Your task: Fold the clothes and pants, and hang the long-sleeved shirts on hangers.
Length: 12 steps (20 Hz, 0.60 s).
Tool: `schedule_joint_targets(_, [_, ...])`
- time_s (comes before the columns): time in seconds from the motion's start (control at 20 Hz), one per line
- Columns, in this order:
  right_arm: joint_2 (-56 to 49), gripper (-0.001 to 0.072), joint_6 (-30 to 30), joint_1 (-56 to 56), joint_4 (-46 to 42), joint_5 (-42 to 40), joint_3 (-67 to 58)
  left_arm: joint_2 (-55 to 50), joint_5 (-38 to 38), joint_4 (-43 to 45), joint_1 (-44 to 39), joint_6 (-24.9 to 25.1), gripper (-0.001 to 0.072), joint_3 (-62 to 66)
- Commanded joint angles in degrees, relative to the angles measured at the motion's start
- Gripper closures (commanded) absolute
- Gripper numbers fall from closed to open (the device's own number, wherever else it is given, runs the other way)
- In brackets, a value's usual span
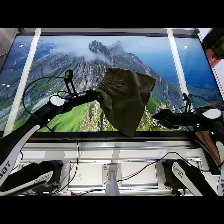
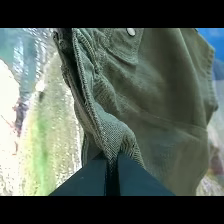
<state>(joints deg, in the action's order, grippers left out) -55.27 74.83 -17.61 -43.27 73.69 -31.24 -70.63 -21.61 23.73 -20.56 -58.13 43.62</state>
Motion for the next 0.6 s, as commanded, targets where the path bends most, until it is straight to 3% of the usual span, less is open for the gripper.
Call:
schedule_joint_targets(0.0, [-5.9,0.0148,0.0,5.3,2.3,2.4,1.2,0.3,-0.4,3.3,0.3,-1.3,0.0659,-0.2])
schedule_joint_targets(0.25, [-5.9,0.0145,8.9,18.8,0.6,-10.4,5.4,0.3,-0.7,3.3,0.3,-1.3,0.0658,-0.6])
schedule_joint_targets(0.55, [-5.9,0.0144,17.0,28.4,0.9,-18.2,8.4,0.3,-2.0,3.3,0.3,-1.2,0.0658,-0.6])
